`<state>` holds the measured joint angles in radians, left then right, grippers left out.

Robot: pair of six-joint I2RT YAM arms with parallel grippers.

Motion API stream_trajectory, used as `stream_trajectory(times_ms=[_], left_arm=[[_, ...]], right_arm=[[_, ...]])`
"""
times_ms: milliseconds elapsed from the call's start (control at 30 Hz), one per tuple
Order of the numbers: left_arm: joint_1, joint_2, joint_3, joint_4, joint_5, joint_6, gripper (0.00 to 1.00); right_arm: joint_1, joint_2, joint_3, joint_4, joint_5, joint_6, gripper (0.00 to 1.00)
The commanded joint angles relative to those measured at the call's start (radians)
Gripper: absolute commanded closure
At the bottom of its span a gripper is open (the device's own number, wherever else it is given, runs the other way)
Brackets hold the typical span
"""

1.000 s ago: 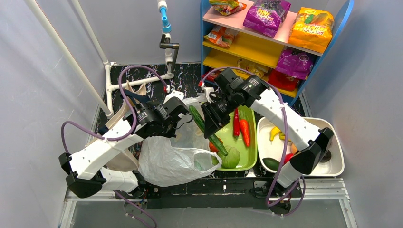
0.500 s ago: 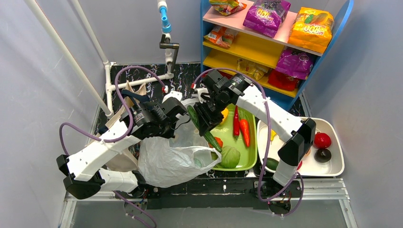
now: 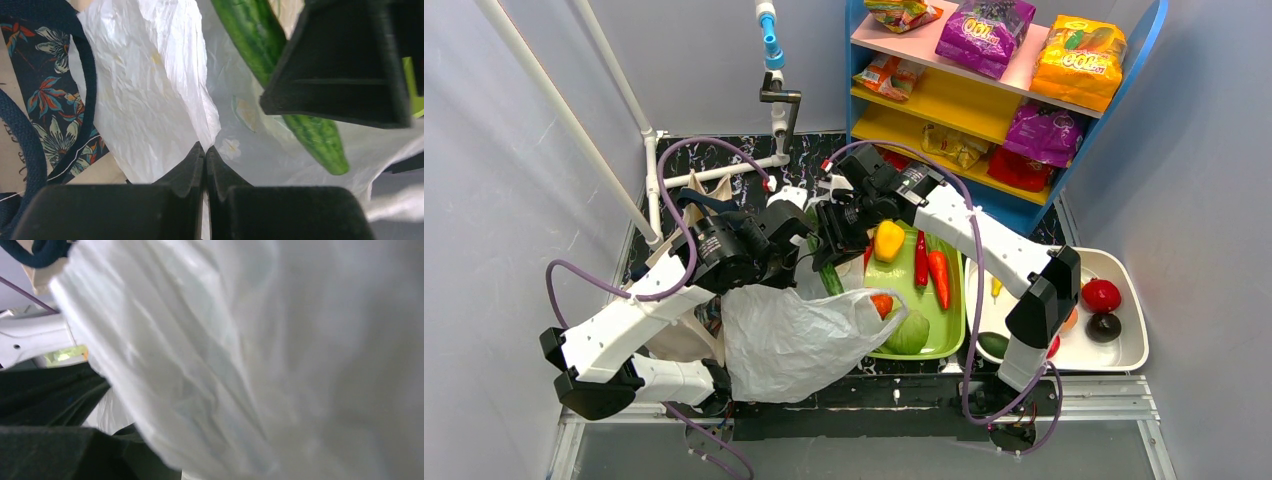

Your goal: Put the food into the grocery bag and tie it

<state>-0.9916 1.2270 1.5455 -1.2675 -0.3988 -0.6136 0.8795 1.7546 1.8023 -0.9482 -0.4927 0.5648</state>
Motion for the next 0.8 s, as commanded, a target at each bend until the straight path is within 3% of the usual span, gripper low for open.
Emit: stream_trajectory(times_ms=[0,200,267,600,767], left_arm=[[-0.005,-0.004,0.037,-0.002,0.006,-0.014,1.00],[-0.004,-0.014,0.029,-0.006,0.000,-0.023,1.00],[-0.004,-0.018,0.021,-0.008,-0.001,-0.028,1.00],[-0.004,-0.041,-0.017,-0.021,-0.017,-0.047,1.00],[-0.004,-0.090,-0.080,-0.019,-0.042,-0.067,1.00]], right_arm=[[0.010,-0.047,-0.031,0.161,-0.029,0.120,0.88],[0.023,-0.062,-0.060,0.224,-0.072,0.119,0.39],[0.026,-0.076,-0.076,0.248,-0.090,0.115,0.28],[0.029,-0.139,-0.118,0.275,-0.103,0.083,0.16],[0.029,-0.152,-0.035,0.159,-0.049,0.031,0.14]])
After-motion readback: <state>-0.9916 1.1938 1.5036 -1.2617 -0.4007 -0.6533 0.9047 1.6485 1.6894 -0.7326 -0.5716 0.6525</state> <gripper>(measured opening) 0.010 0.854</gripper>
